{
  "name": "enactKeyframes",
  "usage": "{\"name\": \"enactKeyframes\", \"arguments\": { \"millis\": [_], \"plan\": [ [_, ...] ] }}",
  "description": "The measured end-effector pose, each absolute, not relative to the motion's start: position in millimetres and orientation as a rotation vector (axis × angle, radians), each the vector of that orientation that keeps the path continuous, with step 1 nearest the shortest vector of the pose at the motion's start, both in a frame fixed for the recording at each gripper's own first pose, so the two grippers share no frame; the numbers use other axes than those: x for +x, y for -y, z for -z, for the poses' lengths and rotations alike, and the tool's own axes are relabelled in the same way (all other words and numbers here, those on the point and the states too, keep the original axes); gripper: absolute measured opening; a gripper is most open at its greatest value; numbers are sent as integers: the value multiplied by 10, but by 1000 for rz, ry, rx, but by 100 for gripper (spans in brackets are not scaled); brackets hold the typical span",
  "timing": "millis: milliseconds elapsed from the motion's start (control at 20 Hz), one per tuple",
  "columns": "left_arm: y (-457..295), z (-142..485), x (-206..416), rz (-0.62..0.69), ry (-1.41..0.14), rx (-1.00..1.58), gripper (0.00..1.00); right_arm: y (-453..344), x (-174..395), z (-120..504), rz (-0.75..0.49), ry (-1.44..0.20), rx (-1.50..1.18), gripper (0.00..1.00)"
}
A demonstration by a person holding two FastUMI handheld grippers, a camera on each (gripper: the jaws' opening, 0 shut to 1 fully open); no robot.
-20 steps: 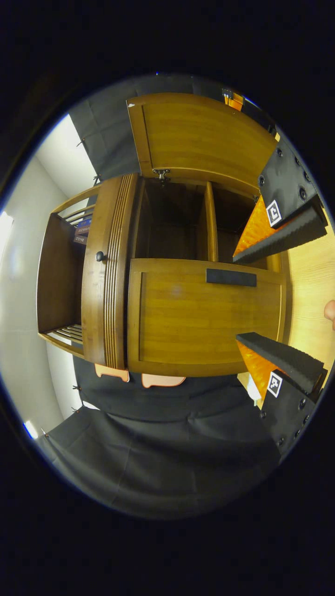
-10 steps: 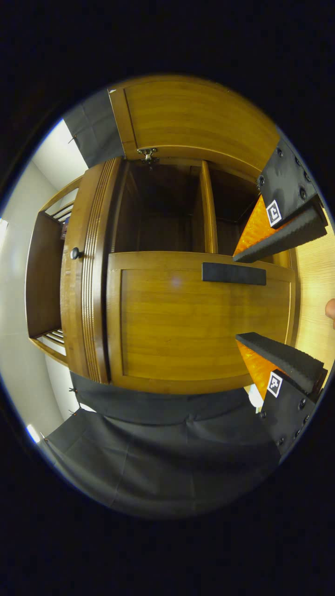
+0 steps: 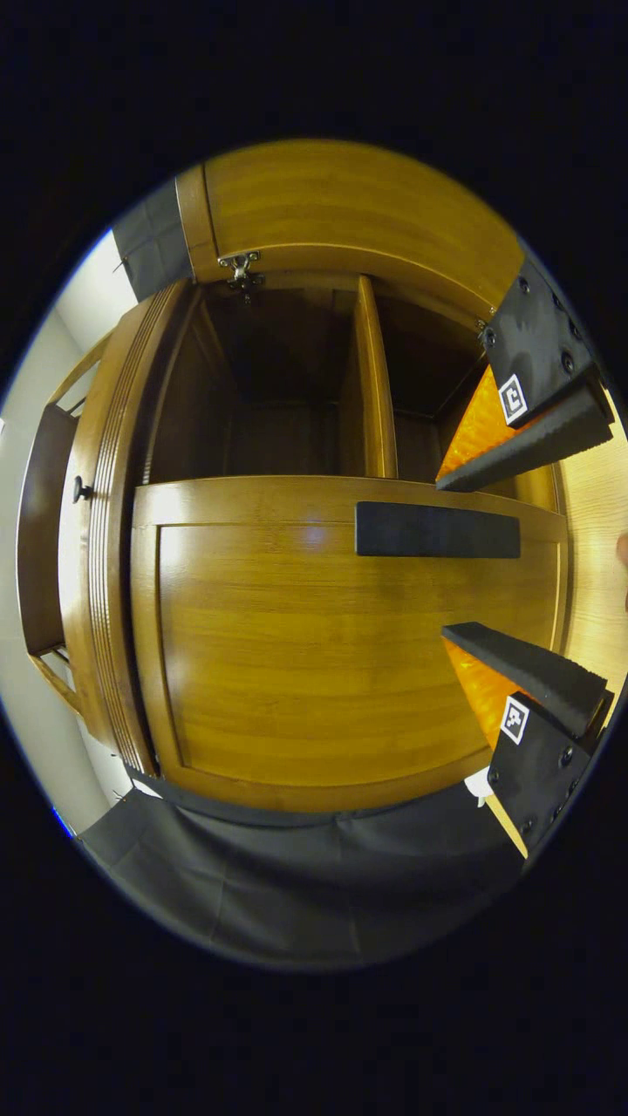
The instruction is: Open the right door of the double-door shoe cabinet with the right hand, and open the left door with the left hand.
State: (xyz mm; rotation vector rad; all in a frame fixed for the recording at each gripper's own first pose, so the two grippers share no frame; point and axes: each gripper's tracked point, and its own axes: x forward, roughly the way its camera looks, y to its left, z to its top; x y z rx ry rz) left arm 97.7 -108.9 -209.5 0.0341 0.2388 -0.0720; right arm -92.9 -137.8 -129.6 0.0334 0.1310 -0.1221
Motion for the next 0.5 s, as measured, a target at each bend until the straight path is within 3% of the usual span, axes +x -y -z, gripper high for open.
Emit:
{"name": "enactKeyframes", "arguments": {
  "millis": [300, 450, 500],
  "plan": [
    [1166, 2162, 1129, 76, -240, 47, 93, 1383, -1006, 1197, 125, -98, 48, 92],
    [1146, 2196, 1185, 63, -252, 43, 68, 1350, -1028, 1134, 120, -78, 43, 92],
    [1175, 2207, 1171, 75, -257, 35, 66, 1344, -1040, 1122, 120, -75, 39, 92]
  ]
}}
